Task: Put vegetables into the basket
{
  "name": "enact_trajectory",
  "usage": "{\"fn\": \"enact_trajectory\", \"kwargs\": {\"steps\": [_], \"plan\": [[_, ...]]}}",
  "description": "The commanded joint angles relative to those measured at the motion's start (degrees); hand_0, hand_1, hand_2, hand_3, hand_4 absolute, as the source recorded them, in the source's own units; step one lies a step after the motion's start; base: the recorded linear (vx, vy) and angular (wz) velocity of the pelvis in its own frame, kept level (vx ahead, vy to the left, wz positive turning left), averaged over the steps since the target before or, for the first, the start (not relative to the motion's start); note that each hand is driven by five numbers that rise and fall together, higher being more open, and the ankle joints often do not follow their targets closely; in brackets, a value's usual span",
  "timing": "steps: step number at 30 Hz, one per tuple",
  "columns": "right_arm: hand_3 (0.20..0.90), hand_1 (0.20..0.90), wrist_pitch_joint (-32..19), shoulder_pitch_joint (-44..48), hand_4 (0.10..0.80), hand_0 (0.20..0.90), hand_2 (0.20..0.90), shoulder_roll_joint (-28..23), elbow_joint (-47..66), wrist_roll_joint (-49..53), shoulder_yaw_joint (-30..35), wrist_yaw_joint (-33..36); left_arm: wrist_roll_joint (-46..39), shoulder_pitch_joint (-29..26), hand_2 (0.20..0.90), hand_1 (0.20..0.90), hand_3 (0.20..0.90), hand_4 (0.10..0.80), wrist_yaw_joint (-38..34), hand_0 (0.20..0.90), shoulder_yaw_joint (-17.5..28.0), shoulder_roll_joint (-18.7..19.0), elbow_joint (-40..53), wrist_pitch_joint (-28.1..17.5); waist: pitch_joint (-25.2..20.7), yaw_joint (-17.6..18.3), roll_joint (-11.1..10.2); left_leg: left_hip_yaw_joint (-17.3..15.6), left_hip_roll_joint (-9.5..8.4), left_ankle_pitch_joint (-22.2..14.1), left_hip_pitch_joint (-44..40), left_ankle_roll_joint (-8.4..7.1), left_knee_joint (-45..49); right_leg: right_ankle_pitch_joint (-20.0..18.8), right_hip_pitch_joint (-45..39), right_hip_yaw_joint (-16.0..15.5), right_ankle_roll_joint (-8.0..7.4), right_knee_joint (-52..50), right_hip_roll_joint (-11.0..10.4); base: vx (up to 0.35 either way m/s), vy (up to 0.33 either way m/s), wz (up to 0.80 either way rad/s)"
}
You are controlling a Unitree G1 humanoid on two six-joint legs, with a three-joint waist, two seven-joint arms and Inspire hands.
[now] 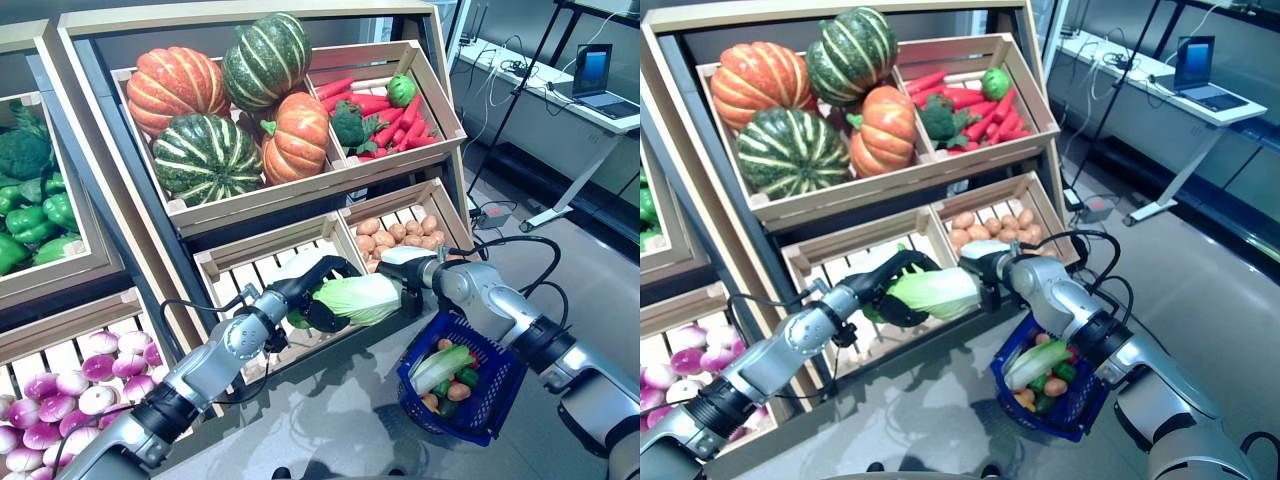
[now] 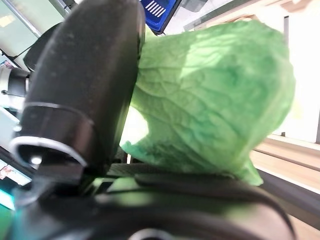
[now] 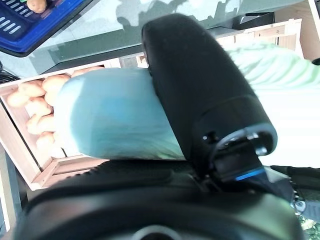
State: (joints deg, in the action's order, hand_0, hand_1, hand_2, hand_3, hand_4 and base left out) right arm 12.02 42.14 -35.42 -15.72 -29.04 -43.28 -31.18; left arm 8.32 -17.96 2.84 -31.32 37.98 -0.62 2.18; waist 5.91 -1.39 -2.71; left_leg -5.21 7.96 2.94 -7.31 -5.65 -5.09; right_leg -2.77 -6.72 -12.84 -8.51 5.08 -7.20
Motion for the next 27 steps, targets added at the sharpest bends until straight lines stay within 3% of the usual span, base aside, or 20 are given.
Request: {"fn": "enact_trajectory", "kwargs": {"steps": [1,7,8,9,17,20,27], "plan": [[0.3,0.3,-0.1,3.2,0.4,0.3,0.3,2.9,-5.4,-4.5,-4.2,3.1,-5.7,-13.4,0.3,0.3,0.3,0.4,-5.0,0.3,3.0,-7.1,13.3,-11.4,-4.0,-1.3,-1.7,-1.6,-2.76,-4.4,0.2,1.12,0.1,1.8,-1.0,2.0,-1.16,-1.3,-2.2,-0.008,0.0,0.04],[0.3,0.3,-0.9,2.5,0.4,0.3,0.3,3.6,-7.1,-5.1,-3.8,4.8,-4.9,-12.8,0.3,0.3,0.3,0.4,-4.4,0.3,3.7,-6.9,13.0,-10.8,-4.1,-1.2,-1.5,-1.6,-2.64,-4.5,0.3,1.01,0.1,1.8,-1.0,2.0,-1.1,-1.1,-2.1,-0.002,0.0,0.01],[0.3,0.3,-1.0,2.4,0.4,0.3,0.3,3.6,-7.2,-5.1,-3.7,4.9,-4.9,-12.8,0.564,0.564,0.564,0.576,-4.2,0.564,3.7,-6.8,12.9,-10.5,-4.1,-1.2,-1.5,-1.6,-2.64,-4.5,0.3,0.99,0.1,1.8,-1.0,2.1,-1.11,-1.1,-2.1,0.0,0.0,0.0],[0.3,0.3,-1.4,2.2,0.4,0.3,0.3,3.5,-7.5,-5.0,-3.6,5.3,-4.7,-12.9,0.9,0.9,0.9,0.8,-3.7,0.9,3.7,-6.8,12.5,-10.2,-4.2,-1.2,-1.5,-1.7,-2.63,-4.5,0.3,1.01,0.1,1.8,-1.1,2.1,-1.12,-1.1,-2.1,0.0,0.0,0.0],[0.3,0.3,-2.4,-0.5,0.4,0.3,0.3,-0.8,-6.3,-4.3,-1.4,5.9,-0.9,-10.6,0.9,0.9,0.9,0.8,-4.3,0.9,3.4,-3.7,9.7,-7.9,-4.1,-0.2,-1.0,-2.6,-2.42,-4.5,0.2,0.98,0.1,1.6,-0.7,2.6,-1.34,-1.2,-1.9,0.0,0.0,0.0],[0.3,0.3,-3.8,-1.9,0.4,0.3,0.3,-4.8,-5.5,-6.9,-0.6,3.6,2.8,-9.0,0.9,0.9,0.9,0.8,-4.0,0.9,3.4,-0.5,8.3,-6.6,-3.9,0.6,-0.9,-3.4,-2.19,-4.4,0.0,1.0,0.1,1.5,-0.4,3.0,-1.37,-1.5,-1.7,-0.014,0.022,-0.01],[0.3,0.3,-4.2,-2.1,0.4,0.3,0.3,-11.6,-7.8,-6.8,-1.4,1.8,2.6,-9.5,0.9,0.9,0.9,0.8,-5.5,0.9,2.5,3.8,4.9,-4.9,-3.5,1.6,-0.9,-5.0,-1.84,-4.2,-0.3,0.89,0.1,1.1,-0.2,3.6,-1.43,-1.4,-1.4,-0.013,0.01,-0.07]]}}
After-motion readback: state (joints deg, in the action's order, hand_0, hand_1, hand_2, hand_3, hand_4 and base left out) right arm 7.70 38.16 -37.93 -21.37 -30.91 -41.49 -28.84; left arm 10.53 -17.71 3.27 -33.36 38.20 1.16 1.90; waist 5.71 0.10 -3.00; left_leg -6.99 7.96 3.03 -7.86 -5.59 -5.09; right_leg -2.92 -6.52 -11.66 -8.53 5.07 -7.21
